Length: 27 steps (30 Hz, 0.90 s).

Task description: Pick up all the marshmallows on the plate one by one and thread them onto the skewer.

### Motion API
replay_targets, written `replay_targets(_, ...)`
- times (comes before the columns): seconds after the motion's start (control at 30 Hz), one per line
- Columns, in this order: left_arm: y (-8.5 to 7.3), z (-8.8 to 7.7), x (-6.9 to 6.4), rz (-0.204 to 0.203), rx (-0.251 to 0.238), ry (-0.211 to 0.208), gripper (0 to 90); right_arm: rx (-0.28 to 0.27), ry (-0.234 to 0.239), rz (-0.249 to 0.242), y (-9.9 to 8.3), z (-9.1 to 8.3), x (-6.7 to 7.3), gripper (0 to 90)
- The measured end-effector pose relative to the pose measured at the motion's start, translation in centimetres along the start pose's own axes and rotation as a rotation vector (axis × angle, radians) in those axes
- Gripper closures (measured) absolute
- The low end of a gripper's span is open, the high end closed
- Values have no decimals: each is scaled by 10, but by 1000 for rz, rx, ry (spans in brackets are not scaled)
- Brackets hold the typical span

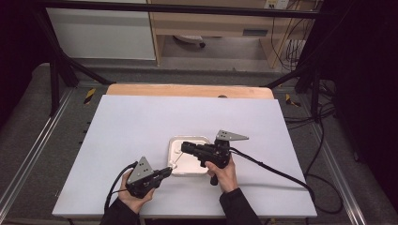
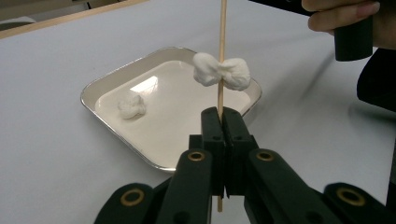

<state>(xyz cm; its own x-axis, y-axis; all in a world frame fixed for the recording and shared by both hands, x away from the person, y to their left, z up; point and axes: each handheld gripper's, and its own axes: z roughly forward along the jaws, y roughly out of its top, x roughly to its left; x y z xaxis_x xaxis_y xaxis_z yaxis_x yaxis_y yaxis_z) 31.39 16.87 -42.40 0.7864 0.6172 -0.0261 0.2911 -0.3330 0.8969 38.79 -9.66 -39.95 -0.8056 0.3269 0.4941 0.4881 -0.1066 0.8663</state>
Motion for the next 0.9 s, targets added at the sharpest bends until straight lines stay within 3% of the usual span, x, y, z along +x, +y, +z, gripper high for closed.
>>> replay_targets(0.3,0,1,-1,2,7,1,894,-7,4,4,-4,1,1,807)
replay_targets(0.6,0,2,1,-35,-6,-51,895,-12,19,-1,-5,0,3,811)
replay_targets(0.9,0,1,-1,-1,7,1,895,-3,4,-2,-7,1,1,812)
